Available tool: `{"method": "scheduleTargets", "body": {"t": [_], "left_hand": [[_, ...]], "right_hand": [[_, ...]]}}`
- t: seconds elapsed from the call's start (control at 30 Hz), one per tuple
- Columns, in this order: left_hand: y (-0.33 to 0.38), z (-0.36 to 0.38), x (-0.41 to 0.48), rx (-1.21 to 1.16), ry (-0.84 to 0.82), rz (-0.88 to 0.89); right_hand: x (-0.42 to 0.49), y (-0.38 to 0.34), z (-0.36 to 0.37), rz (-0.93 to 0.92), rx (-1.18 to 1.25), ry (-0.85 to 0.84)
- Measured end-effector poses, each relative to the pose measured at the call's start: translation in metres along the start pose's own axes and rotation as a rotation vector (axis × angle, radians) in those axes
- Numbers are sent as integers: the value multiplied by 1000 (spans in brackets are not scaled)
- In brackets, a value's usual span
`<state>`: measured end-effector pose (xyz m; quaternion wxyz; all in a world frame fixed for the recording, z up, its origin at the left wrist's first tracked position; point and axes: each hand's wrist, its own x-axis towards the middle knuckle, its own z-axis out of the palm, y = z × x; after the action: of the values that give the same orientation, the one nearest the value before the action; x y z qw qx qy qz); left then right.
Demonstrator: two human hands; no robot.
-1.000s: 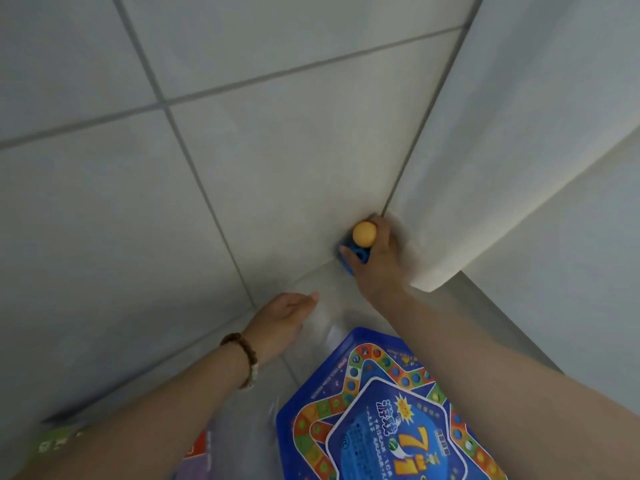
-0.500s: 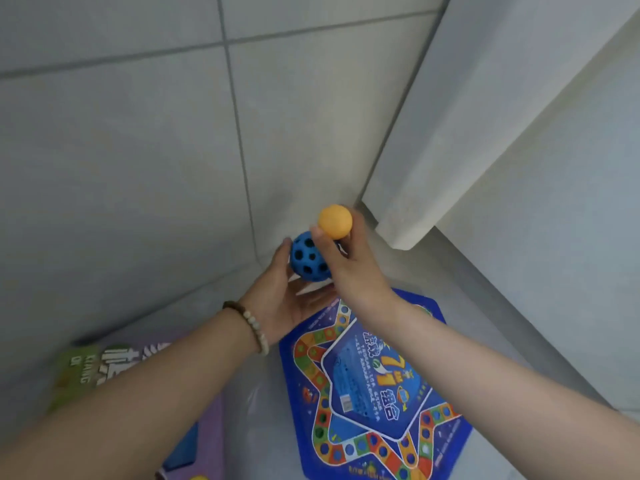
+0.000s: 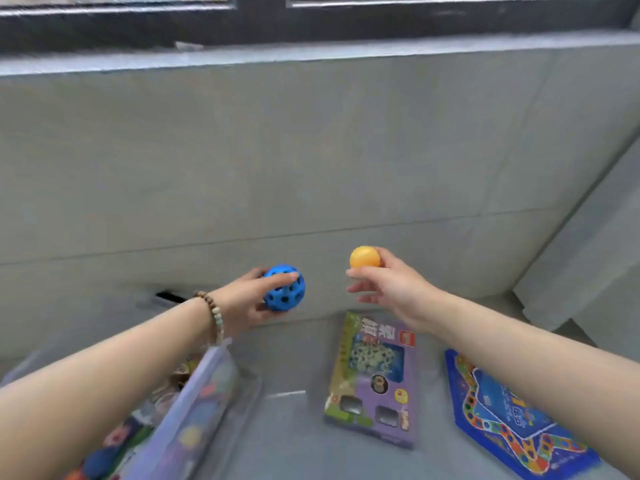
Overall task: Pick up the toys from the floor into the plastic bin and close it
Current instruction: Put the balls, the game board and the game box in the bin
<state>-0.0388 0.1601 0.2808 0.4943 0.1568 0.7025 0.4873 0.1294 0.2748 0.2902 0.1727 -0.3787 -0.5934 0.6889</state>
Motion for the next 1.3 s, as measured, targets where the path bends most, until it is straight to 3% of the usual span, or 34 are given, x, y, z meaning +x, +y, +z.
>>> {"method": "scheduleTargets", "body": {"t": [0.1, 0.23, 0.37, 0.47, 0.53, 0.63, 0.9, 1.1, 1.2, 1.3], "left_hand": [[-13, -94, -52, -70, 162, 15], [-49, -175, -95, -52, 218, -63], [-79, -215, -102, 96, 310, -79], [-87, -228, -95, 307, 332, -82], [-85, -226, -86, 364, 315, -81], [-73, -195, -62, 261, 218, -67], [-54, -32, 10, 337, -110, -39], [-93, 92, 58, 453, -261, -78], [-125, 153, 80, 428, -309, -149], [-156, 210, 103, 444, -366, -226]], "right_hand": [[-23, 3, 88, 153, 24, -203], [-30, 31, 196, 330, -32, -308], [-17, 52, 260, 362, -102, -281], [-10, 56, 263, 367, -154, -212], [-2, 55, 243, 358, -160, -187], [7, 51, 188, 337, -229, -132], [18, 59, 0, 397, -257, 116], [4, 111, -131, 553, -425, 156], [-18, 147, -199, 715, -560, 136], [-35, 205, -272, 843, -532, 177]]}}
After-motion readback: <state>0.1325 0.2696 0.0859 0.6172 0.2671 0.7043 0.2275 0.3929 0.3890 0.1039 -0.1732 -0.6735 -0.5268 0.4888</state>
